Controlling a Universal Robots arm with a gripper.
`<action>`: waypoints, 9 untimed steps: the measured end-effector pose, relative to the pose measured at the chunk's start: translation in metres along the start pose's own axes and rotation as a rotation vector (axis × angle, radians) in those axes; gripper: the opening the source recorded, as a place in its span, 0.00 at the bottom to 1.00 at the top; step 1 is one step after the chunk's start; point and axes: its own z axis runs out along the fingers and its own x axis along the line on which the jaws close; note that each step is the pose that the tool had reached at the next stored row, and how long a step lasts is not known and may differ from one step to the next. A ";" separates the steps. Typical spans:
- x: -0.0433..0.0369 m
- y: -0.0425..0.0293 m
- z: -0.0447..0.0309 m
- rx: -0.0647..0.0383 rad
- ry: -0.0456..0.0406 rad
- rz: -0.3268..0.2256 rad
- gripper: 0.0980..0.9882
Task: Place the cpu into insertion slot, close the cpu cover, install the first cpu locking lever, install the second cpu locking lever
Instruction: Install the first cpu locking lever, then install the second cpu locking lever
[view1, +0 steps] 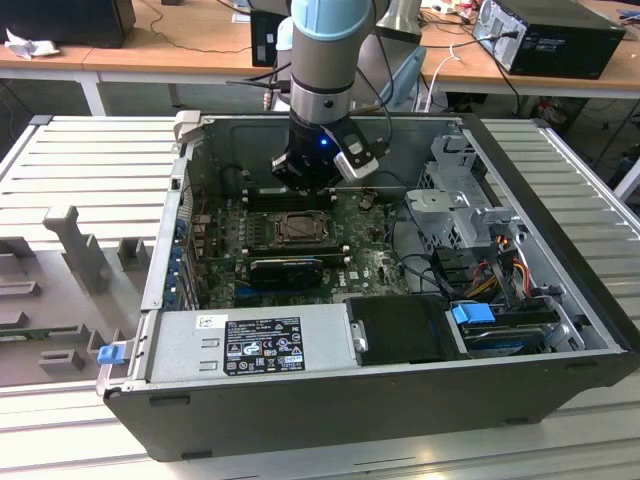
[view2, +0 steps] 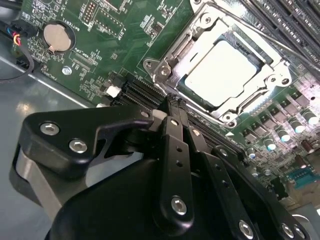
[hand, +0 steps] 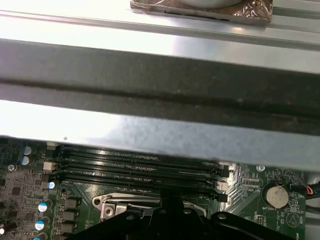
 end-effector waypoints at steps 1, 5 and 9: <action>0.0000 -0.0004 0.0000 0.000 0.0000 0.000 0.01; 0.0002 -0.0022 -0.0003 0.000 0.0000 0.000 0.01; 0.0004 -0.0044 -0.0006 0.000 0.0001 0.000 0.01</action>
